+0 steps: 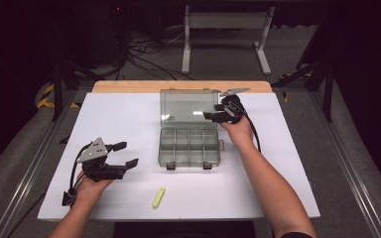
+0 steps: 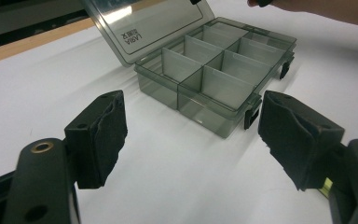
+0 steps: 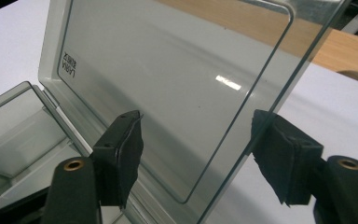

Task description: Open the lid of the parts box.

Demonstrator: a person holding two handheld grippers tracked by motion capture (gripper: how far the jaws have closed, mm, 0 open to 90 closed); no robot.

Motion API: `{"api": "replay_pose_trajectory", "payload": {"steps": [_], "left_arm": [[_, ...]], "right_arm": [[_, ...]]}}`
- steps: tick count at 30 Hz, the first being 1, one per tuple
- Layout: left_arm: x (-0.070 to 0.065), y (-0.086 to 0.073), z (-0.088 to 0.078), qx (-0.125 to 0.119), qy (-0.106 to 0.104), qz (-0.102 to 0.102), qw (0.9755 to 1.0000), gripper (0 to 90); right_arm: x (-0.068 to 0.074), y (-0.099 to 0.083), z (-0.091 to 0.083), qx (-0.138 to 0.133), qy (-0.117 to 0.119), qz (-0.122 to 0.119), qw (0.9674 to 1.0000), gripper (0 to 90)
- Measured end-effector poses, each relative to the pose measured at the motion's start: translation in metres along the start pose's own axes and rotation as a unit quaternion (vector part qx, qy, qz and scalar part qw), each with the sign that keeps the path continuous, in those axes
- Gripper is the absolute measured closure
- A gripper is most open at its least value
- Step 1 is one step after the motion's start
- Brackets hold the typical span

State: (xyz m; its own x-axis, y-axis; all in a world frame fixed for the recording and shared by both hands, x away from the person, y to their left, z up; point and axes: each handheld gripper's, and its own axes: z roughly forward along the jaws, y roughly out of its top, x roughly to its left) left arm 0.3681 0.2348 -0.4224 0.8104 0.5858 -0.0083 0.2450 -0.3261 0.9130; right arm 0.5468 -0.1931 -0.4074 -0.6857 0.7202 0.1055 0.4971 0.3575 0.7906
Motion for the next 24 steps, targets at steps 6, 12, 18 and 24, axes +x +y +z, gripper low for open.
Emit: {"api": "replay_pose_trajectory", "payload": {"steps": [6,12,18,24], "left_arm": [[0.000,0.000,0.000,0.000,0.000,0.000,1.0000,24.5],[-0.001,0.000,0.001,0.002,-0.002,-0.003,1.0000,24.5],[-0.001,0.000,0.001,0.003,-0.004,-0.003,1.0000,24.5],[-0.001,0.000,0.001,0.003,-0.004,-0.003,1.0000,24.5]], "right_arm": [[-0.003,-0.004,0.003,0.015,0.005,0.017,0.9997,31.7],[-0.006,-0.008,0.006,0.025,0.007,0.030,0.9992,30.1],[-0.007,-0.010,0.007,0.030,0.010,0.035,0.9989,28.7],[-0.008,-0.012,0.010,0.035,0.015,0.040,0.9985,27.5]]}}
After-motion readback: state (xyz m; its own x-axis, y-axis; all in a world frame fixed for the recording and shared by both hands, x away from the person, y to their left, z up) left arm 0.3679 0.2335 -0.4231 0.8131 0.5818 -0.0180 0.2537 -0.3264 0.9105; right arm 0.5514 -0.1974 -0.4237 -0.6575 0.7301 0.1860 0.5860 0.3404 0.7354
